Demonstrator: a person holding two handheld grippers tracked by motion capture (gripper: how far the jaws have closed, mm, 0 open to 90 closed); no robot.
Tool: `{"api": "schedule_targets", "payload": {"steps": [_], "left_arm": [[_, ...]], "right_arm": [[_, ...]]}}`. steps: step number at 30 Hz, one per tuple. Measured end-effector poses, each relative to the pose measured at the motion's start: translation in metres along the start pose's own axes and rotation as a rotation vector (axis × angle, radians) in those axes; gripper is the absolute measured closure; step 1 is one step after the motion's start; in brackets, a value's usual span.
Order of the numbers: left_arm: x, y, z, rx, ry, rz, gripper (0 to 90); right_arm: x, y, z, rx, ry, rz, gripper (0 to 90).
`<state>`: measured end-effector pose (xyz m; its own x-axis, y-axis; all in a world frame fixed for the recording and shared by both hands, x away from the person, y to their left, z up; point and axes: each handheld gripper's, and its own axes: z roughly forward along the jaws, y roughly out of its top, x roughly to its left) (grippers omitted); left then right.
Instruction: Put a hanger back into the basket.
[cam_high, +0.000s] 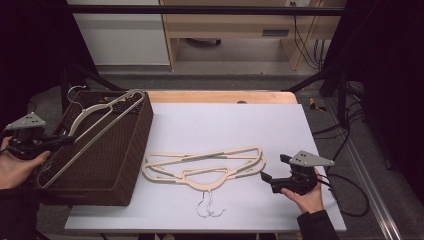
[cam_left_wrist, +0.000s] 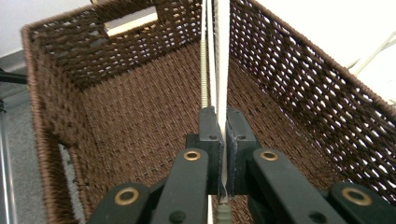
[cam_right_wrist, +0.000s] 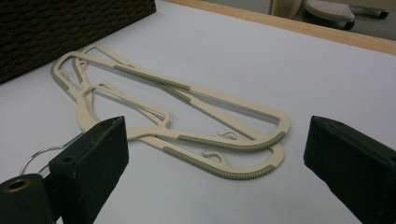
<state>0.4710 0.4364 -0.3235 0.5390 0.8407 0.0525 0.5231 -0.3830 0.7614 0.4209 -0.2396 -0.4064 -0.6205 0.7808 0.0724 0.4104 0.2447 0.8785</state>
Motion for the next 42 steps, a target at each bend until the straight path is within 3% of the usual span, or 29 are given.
{"api": "schedule_targets", "payload": {"steps": [6, 10, 14, 19, 21, 24, 27, 33, 37, 42], "left_arm": [[-0.008, -0.002, 0.027, 0.094, 0.024, -0.006, 86.3], [-0.007, -0.013, 0.044, 0.128, 0.017, -0.044, 86.1], [-0.003, -0.021, 0.048, 0.171, 0.046, -0.079, 80.7], [-0.003, -0.023, 0.045, 0.165, 0.094, -0.128, 68.5], [-0.006, -0.02, 0.04, 0.123, 0.118, -0.127, 62.1], [-0.014, -0.014, 0.031, 0.032, 0.128, -0.137, 44.8], [-0.028, -0.007, 0.022, -0.058, 0.104, -0.139, 29.8], [-0.07, 0.007, 0.012, -0.215, 0.031, -0.081, 16.8], [-0.099, 0.014, 0.018, -0.267, -0.039, -0.045, 9.9], [-0.131, 0.018, 0.033, -0.271, -0.112, 0.0, 7.4]], "right_arm": [[0.001, 0.0, 0.001, 0.002, -0.002, 0.001, 6.8], [0.001, 0.0, 0.002, 0.001, 0.002, 0.002, 6.6], [0.001, 0.0, 0.002, -0.005, 0.007, 0.003, 6.7], [0.002, 0.0, 0.003, -0.005, 0.01, 0.007, 6.6], [0.002, 0.001, 0.004, -0.008, 0.015, 0.008, 6.6], [0.002, 0.003, 0.005, -0.019, 0.018, 0.004, 6.7], [0.003, 0.005, 0.004, -0.035, 0.021, 0.004, 6.5], [0.004, 0.008, 0.004, -0.05, 0.031, -0.001, 6.3], [0.005, 0.01, 0.005, -0.05, 0.036, -0.008, 6.0], [0.006, 0.012, 0.007, -0.052, 0.043, -0.016, 5.7]]}}
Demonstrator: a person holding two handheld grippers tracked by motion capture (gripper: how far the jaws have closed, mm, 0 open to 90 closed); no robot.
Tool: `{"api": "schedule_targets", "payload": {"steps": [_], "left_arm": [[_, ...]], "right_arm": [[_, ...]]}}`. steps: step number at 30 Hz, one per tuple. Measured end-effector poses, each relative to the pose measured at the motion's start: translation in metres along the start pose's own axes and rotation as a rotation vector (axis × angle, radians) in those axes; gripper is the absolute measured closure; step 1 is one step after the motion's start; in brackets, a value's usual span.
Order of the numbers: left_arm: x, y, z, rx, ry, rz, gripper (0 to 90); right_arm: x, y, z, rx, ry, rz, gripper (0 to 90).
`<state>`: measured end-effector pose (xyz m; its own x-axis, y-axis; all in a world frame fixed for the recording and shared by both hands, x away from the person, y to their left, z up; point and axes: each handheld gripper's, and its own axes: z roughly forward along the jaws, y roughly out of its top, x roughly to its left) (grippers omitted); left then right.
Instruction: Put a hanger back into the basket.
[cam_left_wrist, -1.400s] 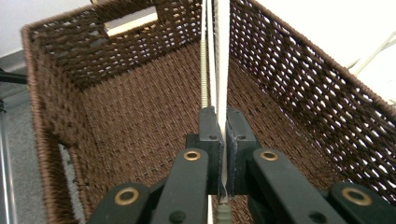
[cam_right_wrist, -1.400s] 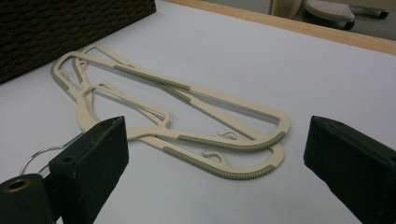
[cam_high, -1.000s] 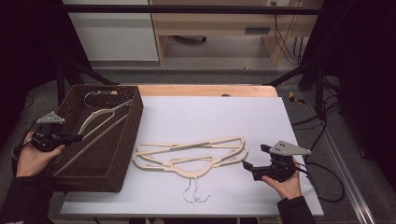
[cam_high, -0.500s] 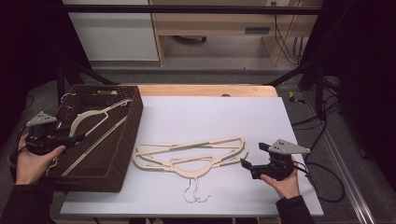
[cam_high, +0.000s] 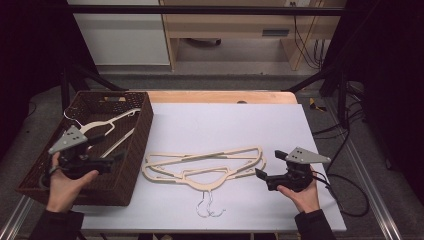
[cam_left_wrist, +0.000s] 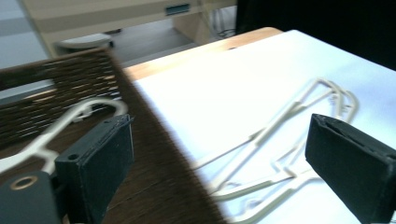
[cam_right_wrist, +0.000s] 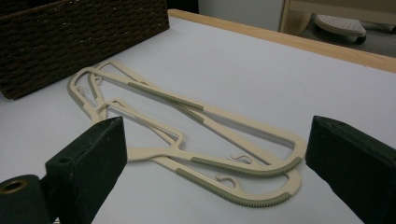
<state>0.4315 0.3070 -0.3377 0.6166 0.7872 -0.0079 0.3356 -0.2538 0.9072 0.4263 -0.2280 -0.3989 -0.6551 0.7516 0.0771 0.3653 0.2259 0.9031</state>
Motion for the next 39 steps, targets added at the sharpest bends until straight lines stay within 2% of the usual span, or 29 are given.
{"api": "schedule_targets", "payload": {"steps": [7, 14, 18, 19, 23, 27, 29, 33, 34, 37, 39], "left_arm": [[-0.035, -0.007, 0.024, 0.003, -0.061, 0.036, 6.5], [-0.054, -0.013, 0.036, 0.008, -0.098, 0.063, 6.0], [-0.058, -0.017, 0.039, 0.013, -0.116, 0.076, 5.7], [-0.059, -0.018, 0.04, 0.013, -0.117, 0.078, 5.6], [-0.061, -0.021, 0.043, 0.025, -0.117, 0.086, 5.4], [-0.06, -0.021, 0.043, 0.021, -0.121, 0.088, 5.4], [-0.06, -0.021, 0.043, 0.022, -0.123, 0.087, 5.4], [-0.059, -0.021, 0.044, 0.024, -0.126, 0.088, 5.3], [-0.059, -0.021, 0.044, 0.025, -0.127, 0.088, 5.3], [-0.058, -0.022, 0.044, 0.027, -0.128, 0.089, 5.3], [-0.057, -0.022, 0.044, 0.027, -0.128, 0.088, 5.2]], "right_arm": [[0.004, 0.004, 0.002, -0.003, 0.008, -0.013, 5.6], [0.014, 0.01, 0.018, 0.031, 0.05, -0.046, 5.6], [0.026, 0.014, 0.031, 0.049, 0.081, -0.073, 6.5], [0.032, 0.017, 0.04, 0.062, 0.097, -0.099, 8.0], [0.041, 0.02, 0.052, 0.083, 0.122, -0.126, 9.8], [0.058, 0.027, 0.074, 0.12, 0.188, -0.16, 16.0], [0.061, 0.028, 0.079, 0.132, 0.194, -0.169, 17.6], [0.075, 0.025, 0.1, 0.193, 0.244, -0.198, 23.3], [0.079, 0.023, 0.109, 0.214, 0.27, -0.191, 26.3], [0.084, 0.018, 0.121, 0.258, 0.275, -0.204, 30.6], [0.086, 0.017, 0.126, 0.262, 0.277, -0.208, 31.9]]}}
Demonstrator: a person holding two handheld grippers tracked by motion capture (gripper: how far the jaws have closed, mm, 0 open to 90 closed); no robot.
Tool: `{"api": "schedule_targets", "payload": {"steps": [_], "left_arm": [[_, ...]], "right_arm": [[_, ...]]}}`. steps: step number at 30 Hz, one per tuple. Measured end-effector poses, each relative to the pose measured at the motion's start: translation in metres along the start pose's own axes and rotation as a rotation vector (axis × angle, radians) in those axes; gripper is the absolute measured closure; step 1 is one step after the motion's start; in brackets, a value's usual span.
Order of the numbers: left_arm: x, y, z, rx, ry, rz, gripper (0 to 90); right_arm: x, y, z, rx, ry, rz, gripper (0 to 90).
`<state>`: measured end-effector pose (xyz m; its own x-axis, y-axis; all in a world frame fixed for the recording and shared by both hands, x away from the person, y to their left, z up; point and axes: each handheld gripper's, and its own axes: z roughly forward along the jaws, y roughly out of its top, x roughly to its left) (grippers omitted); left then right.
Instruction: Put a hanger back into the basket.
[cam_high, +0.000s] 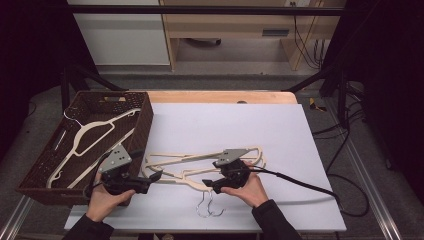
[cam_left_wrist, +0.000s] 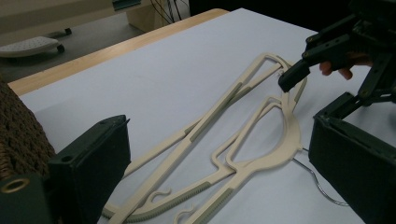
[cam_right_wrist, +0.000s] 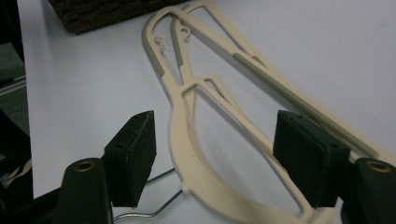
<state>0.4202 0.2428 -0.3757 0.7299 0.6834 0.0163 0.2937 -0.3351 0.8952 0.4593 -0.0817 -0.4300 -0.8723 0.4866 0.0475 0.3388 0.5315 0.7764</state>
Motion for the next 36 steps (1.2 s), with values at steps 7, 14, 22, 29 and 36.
{"api": "schedule_targets", "payload": {"steps": [7, 14, 22, 29, 36], "left_arm": [[0.001, -0.001, 0.002, 0.006, 0.001, 0.001, 5.2], [-0.002, -0.001, 0.003, 0.011, -0.007, 0.011, 5.2], [-0.003, 0.0, 0.003, 0.008, -0.011, 0.01, 5.2], [-0.003, 0.0, 0.004, 0.017, -0.013, 0.014, 5.2], [-0.004, 0.0, 0.006, 0.03, -0.019, 0.029, 5.1]], "right_arm": [[0.002, -0.003, 0.027, 0.084, 0.032, -0.024, 40.1], [0.007, -0.007, 0.046, 0.154, 0.068, -0.049, 48.6], [0.013, -0.01, 0.056, 0.194, 0.081, -0.098, 57.3], [0.012, -0.01, 0.056, 0.184, 0.073, -0.159, 69.6], [0.007, -0.007, 0.054, 0.192, 0.111, -0.16, 71.2]]}}
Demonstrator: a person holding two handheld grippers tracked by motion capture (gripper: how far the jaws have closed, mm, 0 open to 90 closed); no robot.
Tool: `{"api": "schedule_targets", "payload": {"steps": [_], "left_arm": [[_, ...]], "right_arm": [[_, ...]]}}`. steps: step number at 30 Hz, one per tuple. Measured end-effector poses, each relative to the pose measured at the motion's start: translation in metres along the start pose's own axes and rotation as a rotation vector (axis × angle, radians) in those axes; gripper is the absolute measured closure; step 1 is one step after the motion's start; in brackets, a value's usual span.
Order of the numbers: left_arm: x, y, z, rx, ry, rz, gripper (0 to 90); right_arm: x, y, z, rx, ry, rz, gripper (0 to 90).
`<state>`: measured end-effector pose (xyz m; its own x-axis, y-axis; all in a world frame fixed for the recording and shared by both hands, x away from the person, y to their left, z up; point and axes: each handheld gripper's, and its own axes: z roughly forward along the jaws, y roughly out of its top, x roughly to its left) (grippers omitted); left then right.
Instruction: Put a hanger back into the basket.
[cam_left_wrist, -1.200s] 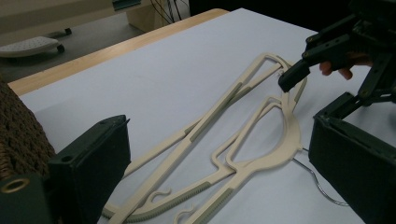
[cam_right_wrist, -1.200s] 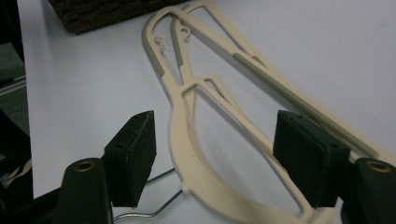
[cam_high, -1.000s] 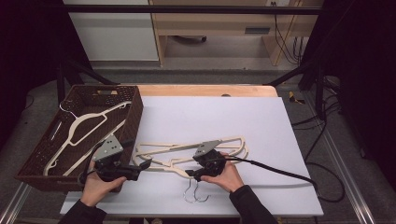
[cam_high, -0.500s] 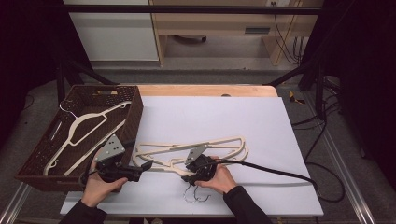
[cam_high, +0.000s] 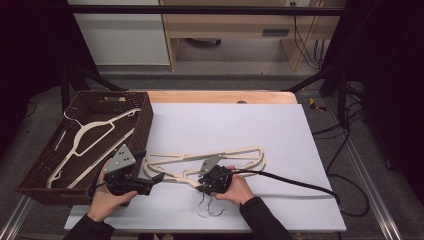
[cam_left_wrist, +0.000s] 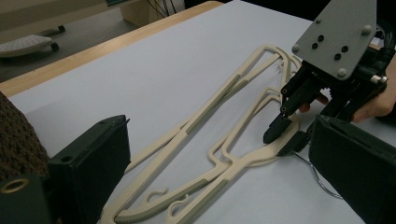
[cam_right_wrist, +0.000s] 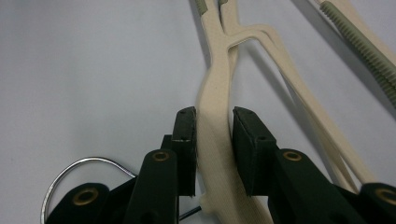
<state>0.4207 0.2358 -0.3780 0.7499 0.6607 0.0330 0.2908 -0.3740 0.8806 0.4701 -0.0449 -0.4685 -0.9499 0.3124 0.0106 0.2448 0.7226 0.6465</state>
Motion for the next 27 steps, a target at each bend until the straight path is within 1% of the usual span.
{"api": "schedule_targets", "payload": {"steps": [2, 3, 4, 6, 7, 8, 9, 10, 11, 12, 13, 14, 16, 17, 19, 20, 21, 23, 24, 25, 26, 27], "left_arm": [[0.0, 0.0, 0.0, 0.003, 0.001, 0.004, 5.1], [-0.001, 0.0, 0.001, 0.004, -0.001, 0.006, 5.1], [-0.001, 0.0, 0.001, 0.006, -0.003, 0.006, 5.1], [-0.001, 0.0, 0.001, 0.01, -0.006, 0.01, 5.2], [-0.001, 0.0, 0.002, 0.013, -0.008, 0.012, 5.2], [-0.002, 0.0, 0.002, 0.016, -0.01, 0.013, 5.2], [-0.002, 0.0, 0.003, 0.02, -0.011, 0.015, 5.2], [-0.002, 0.0, 0.004, 0.028, -0.016, 0.018, 5.2], [-0.003, -0.001, 0.006, 0.036, -0.018, 0.023, 5.2], [-0.004, -0.001, 0.007, 0.044, -0.021, 0.028, 5.2], [-0.005, -0.001, 0.009, 0.054, -0.024, 0.036, 5.2], [-0.006, -0.002, 0.01, 0.063, -0.028, 0.046, 5.2], [-0.009, -0.002, 0.013, 0.076, -0.033, 0.057, 5.2], [-0.01, -0.002, 0.013, 0.08, -0.037, 0.061, 5.2], [-0.012, -0.002, 0.014, 0.081, -0.041, 0.067, 5.3], [-0.012, -0.002, 0.014, 0.081, -0.043, 0.069, 5.4], [-0.012, -0.002, 0.014, 0.08, -0.043, 0.07, 5.4], [-0.012, -0.002, 0.014, 0.082, -0.044, 0.068, 5.5], [-0.012, -0.002, 0.015, 0.084, -0.045, 0.069, 5.4], [-0.013, -0.003, 0.015, 0.087, -0.046, 0.069, 5.5], [-0.013, -0.003, 0.016, 0.09, -0.046, 0.072, 5.5], [-0.014, -0.003, 0.017, 0.093, -0.048, 0.073, 5.5]], "right_arm": [[-0.002, 0.001, -0.003, 0.004, 0.015, -0.001, 71.3], [-0.002, 0.002, -0.004, -0.003, 0.02, 0.012, 71.3], [-0.003, 0.002, -0.006, 0.001, 0.029, 0.012, 71.4], [-0.003, 0.004, -0.008, -0.014, 0.034, 0.023, 71.5], [-0.004, 0.004, -0.009, -0.012, 0.046, 0.016, 71.5], [-0.004, 0.005, -0.011, -0.013, 0.051, 0.035, 71.6], [-0.005, 0.005, -0.012, -0.012, 0.056, 0.03, 71.5], [-0.005, 0.006, -0.012, -0.015, 0.056, 0.036, 71.6], [-0.006, 0.006, -0.013, -0.011, 0.059, 0.026, 71.6], [-0.006, 0.006, -0.013, -0.016, 0.06, 0.041, 71.6], [-0.006, 0.007, -0.014, -0.011, 0.063, 0.041, 71.6], [-0.006, 0.006, -0.014, -0.008, 0.067, 0.038, 71.6], [-0.005, 0.005, -0.01, 0.002, 0.061, 0.036, 71.6], [-0.005, 0.004, -0.008, 0.018, 0.058, 0.033, 71.6], [-0.005, 0.002, -0.003, 0.033, 0.063, 0.029, 71.8], [-0.005, 0.001, -0.001, 0.035, 0.061, 0.046, 71.7], [-0.005, 0.001, -0.001, 0.037, 0.073, 0.057, 71.7], [-0.005, 0.002, -0.002, 0.037, 0.065, 0.07, 71.8], [-0.006, 0.002, -0.003, 0.037, 0.076, 0.065, 71.9], [-0.006, 0.003, -0.004, 0.033, 0.072, 0.065, 71.9], [-0.006, 0.003, -0.004, 0.03, 0.073, 0.075, 72.0], [-0.006, 0.003, -0.005, 0.027, 0.081, 0.075, 72.0]]}}
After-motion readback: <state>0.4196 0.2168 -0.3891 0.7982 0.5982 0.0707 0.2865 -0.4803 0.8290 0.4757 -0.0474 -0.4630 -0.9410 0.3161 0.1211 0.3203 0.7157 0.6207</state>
